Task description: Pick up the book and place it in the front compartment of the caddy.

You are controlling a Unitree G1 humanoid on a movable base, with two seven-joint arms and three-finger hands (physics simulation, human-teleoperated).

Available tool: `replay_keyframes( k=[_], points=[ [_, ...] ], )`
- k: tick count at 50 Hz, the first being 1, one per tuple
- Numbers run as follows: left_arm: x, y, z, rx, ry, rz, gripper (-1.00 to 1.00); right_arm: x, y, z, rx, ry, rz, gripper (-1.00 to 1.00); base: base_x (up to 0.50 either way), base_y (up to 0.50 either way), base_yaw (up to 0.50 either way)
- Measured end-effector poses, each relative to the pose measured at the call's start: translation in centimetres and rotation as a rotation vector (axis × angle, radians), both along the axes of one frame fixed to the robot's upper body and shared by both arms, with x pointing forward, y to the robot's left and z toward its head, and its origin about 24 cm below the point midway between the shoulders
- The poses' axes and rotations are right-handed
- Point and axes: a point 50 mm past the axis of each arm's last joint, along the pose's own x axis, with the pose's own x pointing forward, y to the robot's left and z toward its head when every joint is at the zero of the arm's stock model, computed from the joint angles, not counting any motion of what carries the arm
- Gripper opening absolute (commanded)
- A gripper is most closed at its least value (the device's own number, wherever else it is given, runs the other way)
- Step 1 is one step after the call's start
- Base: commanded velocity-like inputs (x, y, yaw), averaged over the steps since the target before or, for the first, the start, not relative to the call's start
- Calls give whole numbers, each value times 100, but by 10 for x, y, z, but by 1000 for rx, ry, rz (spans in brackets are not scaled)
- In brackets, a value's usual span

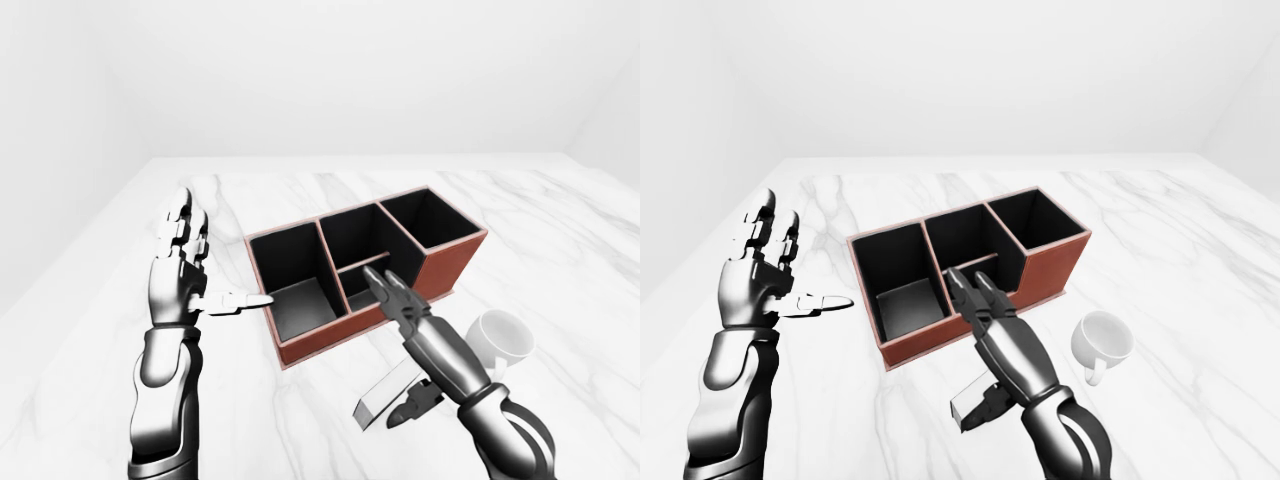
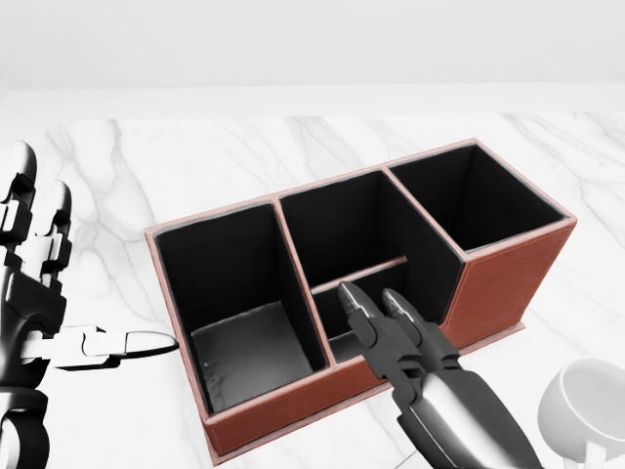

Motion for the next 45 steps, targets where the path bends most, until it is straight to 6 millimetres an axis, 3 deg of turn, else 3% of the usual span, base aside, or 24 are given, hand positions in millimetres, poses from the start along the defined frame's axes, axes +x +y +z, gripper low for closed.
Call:
replay_keyframes(
  k=[45],
  points=[
    [0, 0, 0, 4, -1, 3, 95, -3, 10, -18, -40, 7, 26, 100, 0, 0, 0]
  ],
)
